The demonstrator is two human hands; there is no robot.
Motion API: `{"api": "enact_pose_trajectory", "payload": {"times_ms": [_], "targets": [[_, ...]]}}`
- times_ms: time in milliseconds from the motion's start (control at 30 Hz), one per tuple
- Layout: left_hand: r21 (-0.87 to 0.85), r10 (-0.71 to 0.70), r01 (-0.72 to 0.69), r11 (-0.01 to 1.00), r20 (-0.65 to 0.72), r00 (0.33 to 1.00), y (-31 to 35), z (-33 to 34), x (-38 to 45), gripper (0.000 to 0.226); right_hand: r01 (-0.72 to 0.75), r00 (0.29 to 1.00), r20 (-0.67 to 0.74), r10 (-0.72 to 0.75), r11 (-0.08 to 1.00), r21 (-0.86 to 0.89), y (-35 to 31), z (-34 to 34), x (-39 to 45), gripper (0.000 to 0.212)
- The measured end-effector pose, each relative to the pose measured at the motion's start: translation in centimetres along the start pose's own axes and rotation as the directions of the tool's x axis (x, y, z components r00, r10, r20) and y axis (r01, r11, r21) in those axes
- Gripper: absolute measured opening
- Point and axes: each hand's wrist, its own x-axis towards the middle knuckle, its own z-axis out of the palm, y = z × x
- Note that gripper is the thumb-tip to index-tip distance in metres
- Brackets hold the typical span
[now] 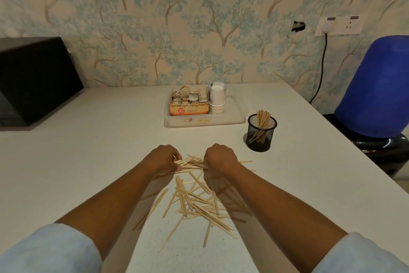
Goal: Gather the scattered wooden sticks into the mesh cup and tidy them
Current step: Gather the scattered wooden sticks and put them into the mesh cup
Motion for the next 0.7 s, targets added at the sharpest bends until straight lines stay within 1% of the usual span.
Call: {"api": "enact_pose_trajectory", "payload": {"times_ms": [100, 133, 200, 233, 333, 433, 500, 533, 633, 667, 700], "targets": [[0.003, 0.009, -0.009, 1.0, -0.022, 1.0, 0.1, -0.1, -0.2, 0.041, -0.036, 0.999, -0.016, 0.037, 0.998, 0.057, 0.4, -0.1, 0.0, 0.018], [-0.004, 0.01, -0.01, 1.0, -0.029, 1.0, 0.2, -0.2, -0.4, 0.037, -0.047, 0.999, -0.019, 0.048, 0.995, 0.086, 0.6, -0.1, -0.1, 0.019], [-0.016, 0.019, -0.02, 1.0, -0.045, 0.999, 0.2, -0.3, -0.5, 0.018, -0.074, 0.996, -0.029, 0.079, 0.987, 0.142, 0.9, -0.3, -0.1, 0.02], [-0.039, 0.02, -0.022, 0.999, -0.058, 0.998, 0.2, -0.3, -0.5, 0.011, -0.095, 0.994, -0.031, 0.103, 0.979, 0.179, 1.0, -0.4, -0.1, 0.02], [-0.199, -0.023, 0.002, 0.98, -0.105, 0.994, 0.3, -0.4, -0.6, 0.016, -0.158, 0.983, -0.04, 0.179, 0.936, 0.316, 1.3, -0.8, 0.2, 0.01], [-0.329, -0.068, 0.009, 0.944, -0.168, 0.983, 0.7, -0.4, -0.6, 0.023, -0.203, 0.968, -0.038, 0.249, 0.859, 0.469, 1.5, -1.1, 0.7, 0.017], [-0.419, -0.106, 0.007, 0.908, -0.213, 0.971, 1.1, -0.3, -0.5, 0.024, -0.178, 0.961, -0.065, 0.268, 0.785, 0.594, 1.6, -1.3, 0.9, 0.03], [-0.46, -0.122, 0.004, 0.888, -0.227, 0.966, 1.5, -0.3, -0.4, 0.025, -0.161, 0.959, -0.076, 0.274, 0.743, 0.649, 1.5, -1.3, 1.0, 0.031], [-0.561, -0.16, -0.006, 0.828, -0.246, 0.956, 2.7, -0.3, -0.1, 0.031, -0.113, 0.951, -0.105, 0.29, 0.647, 0.754, 1.0, -1.7, 1.3, 0.012], [-0.614, -0.181, -0.008, 0.789, -0.244, 0.953, 3.2, -0.3, 0.0, 0.029, -0.102, 0.946, -0.118, 0.302, 0.622, 0.776, 0.8, -1.7, 1.4, 0.012], [-0.693, -0.212, -0.002, 0.721, -0.223, 0.952, 3.7, -0.2, 0.1, 0.025, -0.093, 0.941, -0.125, 0.316, 0.592, 0.8, 0.6, -1.8, 1.6, 0.014]]}}
